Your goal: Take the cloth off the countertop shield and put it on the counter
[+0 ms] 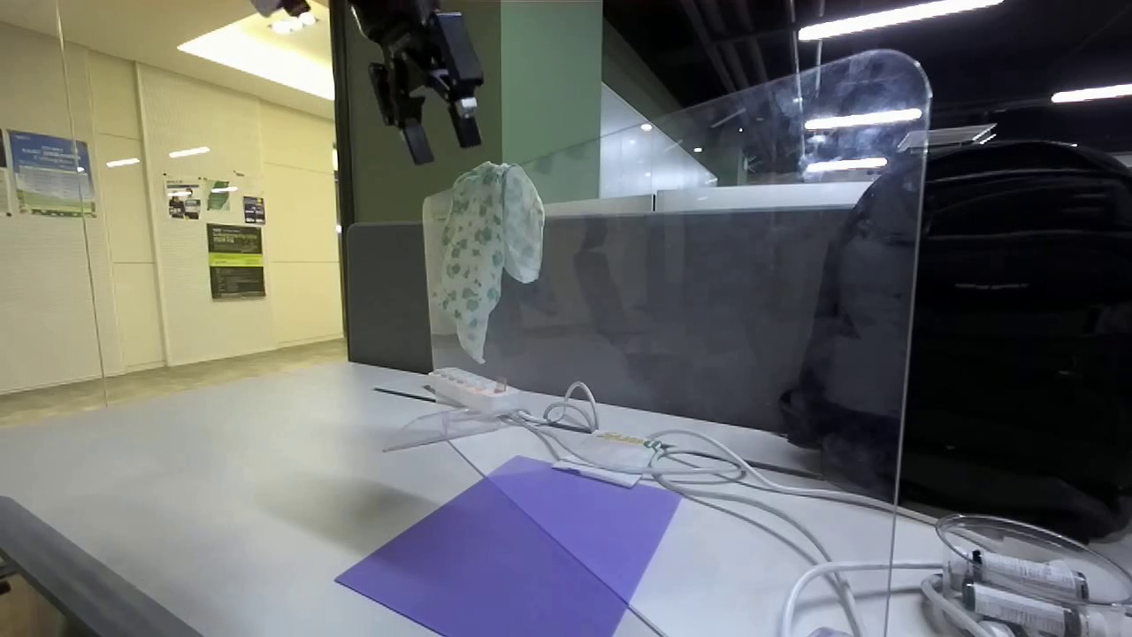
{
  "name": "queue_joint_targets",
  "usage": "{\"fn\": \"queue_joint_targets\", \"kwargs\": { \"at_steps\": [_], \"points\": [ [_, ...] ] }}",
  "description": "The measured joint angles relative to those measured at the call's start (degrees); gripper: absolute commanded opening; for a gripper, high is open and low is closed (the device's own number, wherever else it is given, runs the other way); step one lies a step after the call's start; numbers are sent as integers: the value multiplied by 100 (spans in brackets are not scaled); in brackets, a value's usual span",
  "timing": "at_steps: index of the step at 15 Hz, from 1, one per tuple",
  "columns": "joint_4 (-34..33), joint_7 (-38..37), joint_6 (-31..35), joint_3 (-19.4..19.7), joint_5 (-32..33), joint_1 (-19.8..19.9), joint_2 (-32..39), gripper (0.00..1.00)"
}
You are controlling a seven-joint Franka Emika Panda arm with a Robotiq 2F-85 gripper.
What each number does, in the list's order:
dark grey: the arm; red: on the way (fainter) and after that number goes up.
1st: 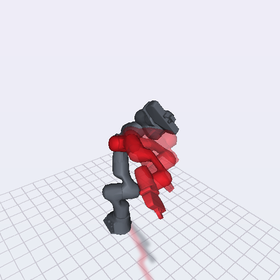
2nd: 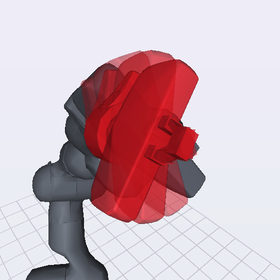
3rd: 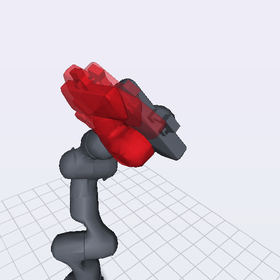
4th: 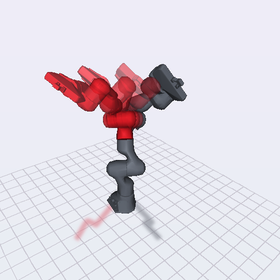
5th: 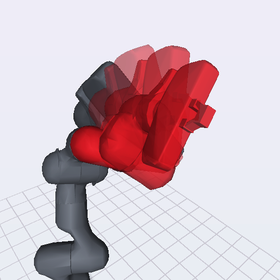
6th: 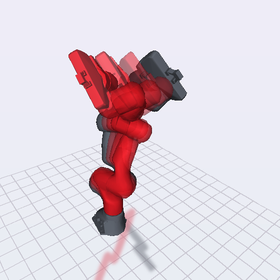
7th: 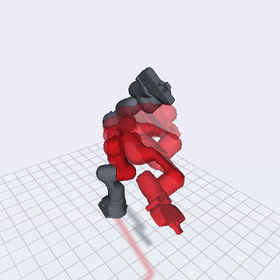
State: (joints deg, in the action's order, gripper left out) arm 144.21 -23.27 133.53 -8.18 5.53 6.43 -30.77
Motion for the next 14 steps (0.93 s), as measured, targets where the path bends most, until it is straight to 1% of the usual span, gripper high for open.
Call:
{"fn": "queue_joint_targets", "kwargs": {
  "at_steps": [2,4,5,6,8,9,11,14],
  "points": [
    [10,-380,439,-119,155,193,79,100],
    [17,-563,717,-171,186,316,162,100],
    [23,-608,811,-181,186,348,209,75],
    [35,-630,886,-185,185,358,251,74],
    [60,-660,974,-198,182,359,322,60],
    [68,-684,999,-210,182,359,348,51],
    [80,-739,1064,-238,180,359,369,38],
    [89,-806,1183,-278,178,359,370,16]
  ]
}}
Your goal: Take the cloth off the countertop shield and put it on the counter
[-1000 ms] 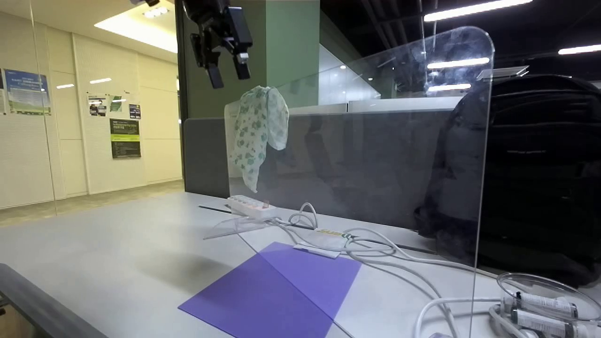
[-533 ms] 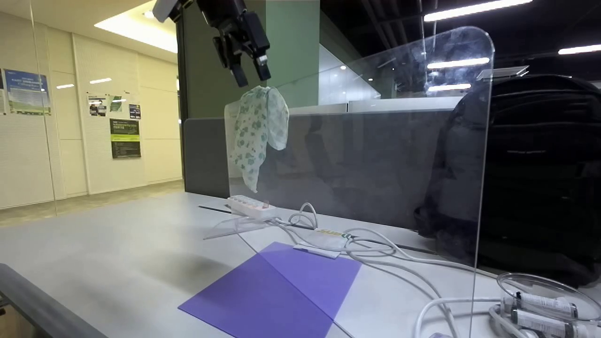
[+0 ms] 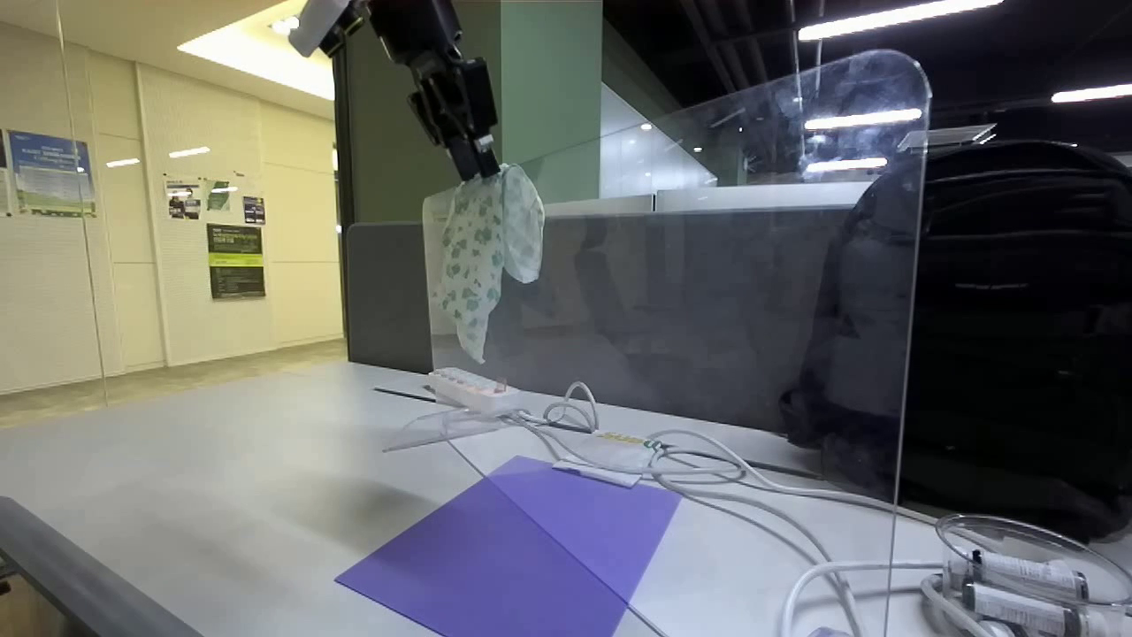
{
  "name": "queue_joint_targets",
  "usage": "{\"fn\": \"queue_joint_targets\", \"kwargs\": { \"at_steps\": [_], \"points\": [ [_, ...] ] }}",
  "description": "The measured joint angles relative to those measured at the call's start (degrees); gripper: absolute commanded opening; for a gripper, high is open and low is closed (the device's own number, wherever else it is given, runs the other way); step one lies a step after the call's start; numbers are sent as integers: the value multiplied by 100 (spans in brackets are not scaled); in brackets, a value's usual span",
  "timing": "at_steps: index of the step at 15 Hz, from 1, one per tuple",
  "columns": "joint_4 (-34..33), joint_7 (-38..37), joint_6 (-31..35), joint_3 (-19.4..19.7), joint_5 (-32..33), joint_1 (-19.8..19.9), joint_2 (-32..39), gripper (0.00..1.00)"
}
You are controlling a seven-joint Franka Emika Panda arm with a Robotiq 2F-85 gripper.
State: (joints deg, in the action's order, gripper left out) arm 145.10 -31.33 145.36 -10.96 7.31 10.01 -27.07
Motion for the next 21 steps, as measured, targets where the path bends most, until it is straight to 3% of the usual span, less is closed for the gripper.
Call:
{"fn": "queue_joint_targets", "kwargs": {
  "at_steps": [3,12,21],
  "points": [
    [3,-10,71,-39,-1,-1,0,0],
    [14,20,111,-84,-270,-177,0,0],
    [199,896,-425,-35,-1322,-1232,65,0]
  ]
}}
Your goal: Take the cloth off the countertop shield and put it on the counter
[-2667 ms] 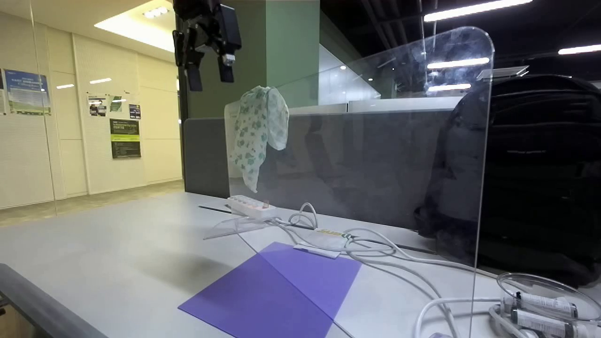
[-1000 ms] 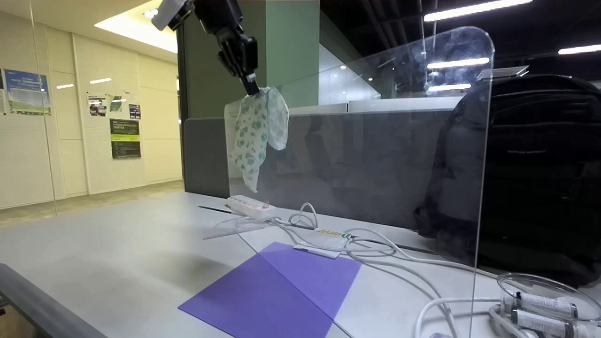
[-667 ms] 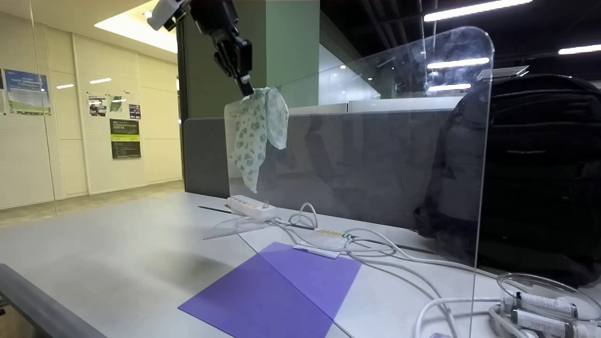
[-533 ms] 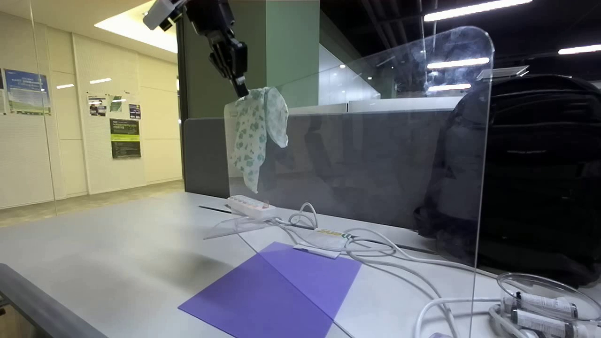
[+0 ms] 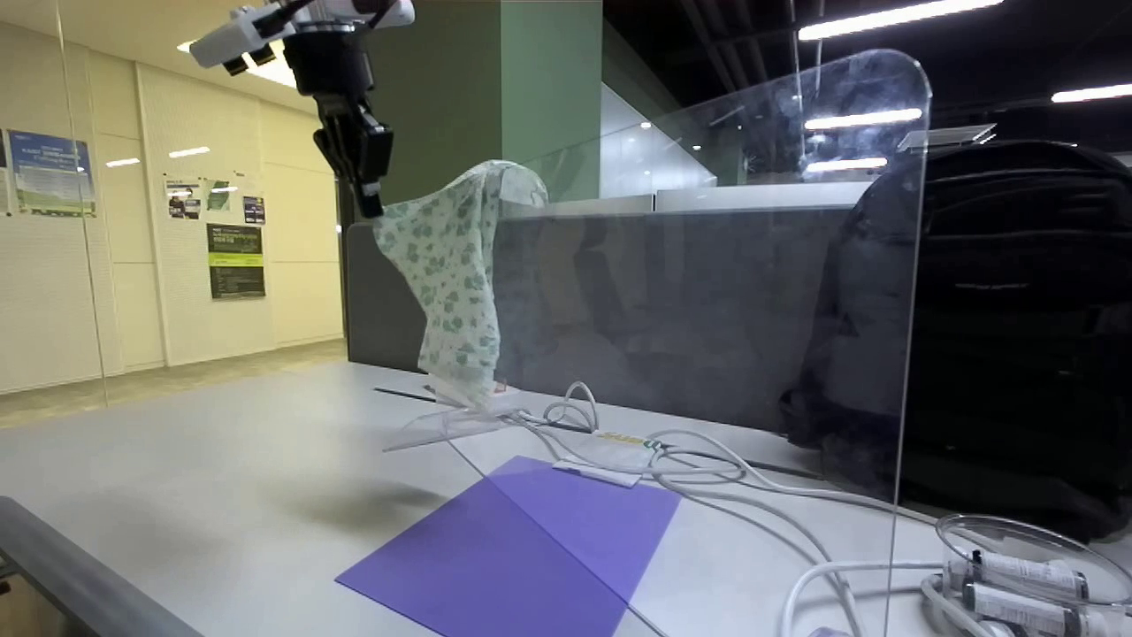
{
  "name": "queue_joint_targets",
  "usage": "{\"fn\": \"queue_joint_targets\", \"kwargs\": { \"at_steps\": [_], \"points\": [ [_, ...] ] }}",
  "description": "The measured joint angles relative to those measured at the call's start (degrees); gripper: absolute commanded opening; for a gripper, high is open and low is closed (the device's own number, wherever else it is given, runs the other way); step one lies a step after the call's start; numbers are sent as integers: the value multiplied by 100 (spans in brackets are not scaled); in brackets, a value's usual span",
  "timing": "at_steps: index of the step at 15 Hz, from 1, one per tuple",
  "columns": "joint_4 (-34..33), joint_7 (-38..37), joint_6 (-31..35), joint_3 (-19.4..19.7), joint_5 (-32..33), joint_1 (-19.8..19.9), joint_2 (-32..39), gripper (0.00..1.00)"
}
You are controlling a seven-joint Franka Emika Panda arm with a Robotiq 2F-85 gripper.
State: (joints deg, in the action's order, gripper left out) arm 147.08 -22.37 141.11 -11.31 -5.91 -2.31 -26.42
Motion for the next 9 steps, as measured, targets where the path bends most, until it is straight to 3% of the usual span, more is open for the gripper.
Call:
{"fn": "queue_joint_targets", "kwargs": {
  "at_steps": [9],
  "points": [
    [179,314,-301,-22,-108,-417,540,0]
  ]
}}
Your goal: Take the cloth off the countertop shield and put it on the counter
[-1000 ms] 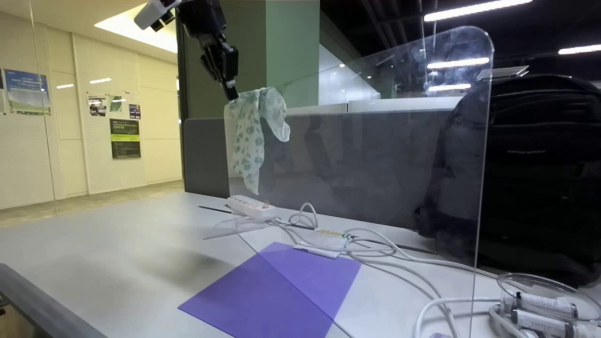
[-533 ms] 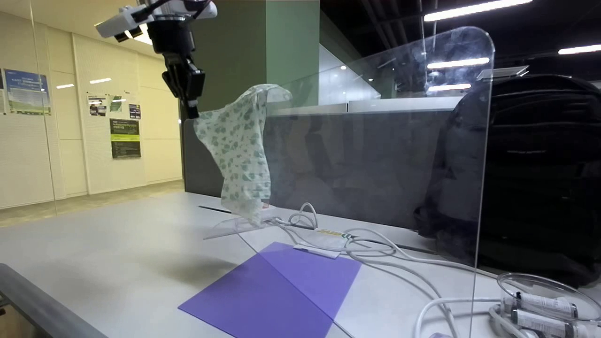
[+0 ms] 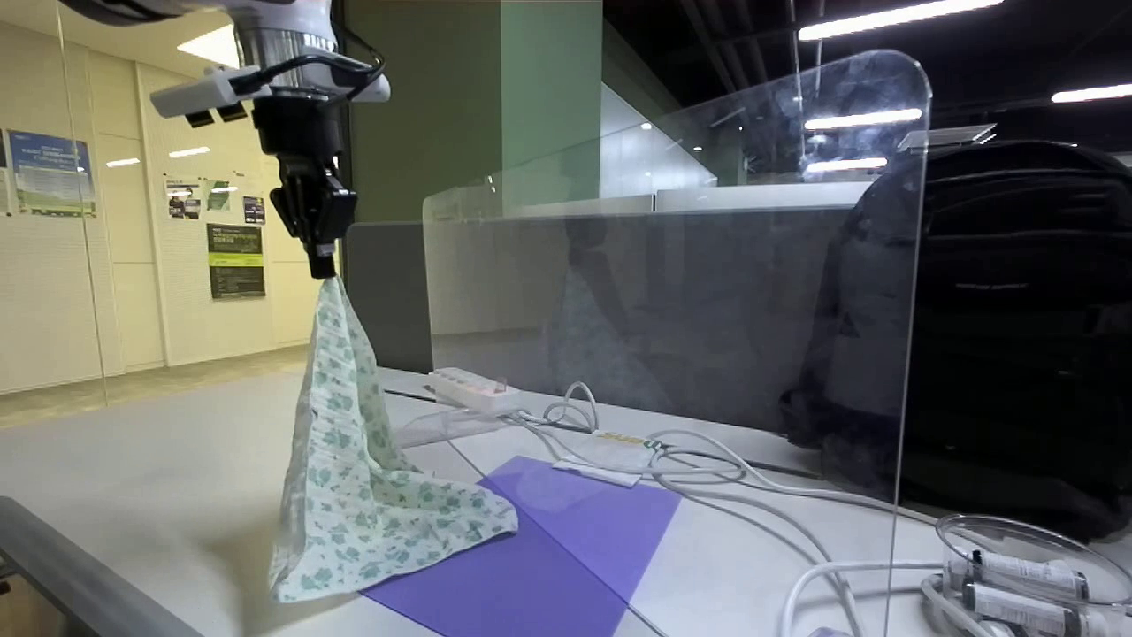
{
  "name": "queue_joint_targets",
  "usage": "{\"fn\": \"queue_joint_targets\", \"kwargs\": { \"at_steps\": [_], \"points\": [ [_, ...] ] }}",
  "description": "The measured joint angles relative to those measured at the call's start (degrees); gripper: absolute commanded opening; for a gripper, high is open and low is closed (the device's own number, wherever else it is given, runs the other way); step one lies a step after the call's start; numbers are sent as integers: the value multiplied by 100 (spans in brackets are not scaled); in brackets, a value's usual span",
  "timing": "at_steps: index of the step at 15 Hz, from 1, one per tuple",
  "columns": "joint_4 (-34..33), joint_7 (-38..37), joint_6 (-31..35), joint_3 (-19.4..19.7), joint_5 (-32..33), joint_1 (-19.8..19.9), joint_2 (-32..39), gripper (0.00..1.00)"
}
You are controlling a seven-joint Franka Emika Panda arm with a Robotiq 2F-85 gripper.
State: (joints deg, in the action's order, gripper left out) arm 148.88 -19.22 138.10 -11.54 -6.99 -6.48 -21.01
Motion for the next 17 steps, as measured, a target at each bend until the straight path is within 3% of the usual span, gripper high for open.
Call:
{"fn": "queue_joint_targets", "kwargs": {
  "at_steps": [1,2,4,13,14,17],
  "points": [
    [1,1,0,0,5,0,53,0],
    [1,1,1,0,10,1,100,26],
    [1,0,2,0,19,2,169,32],
    [25,-63,-189,3,45,69,237,94],
    [38,-91,-250,8,45,109,235,98],
    [78,-192,-482,25,92,277,229,100]
  ]
}}
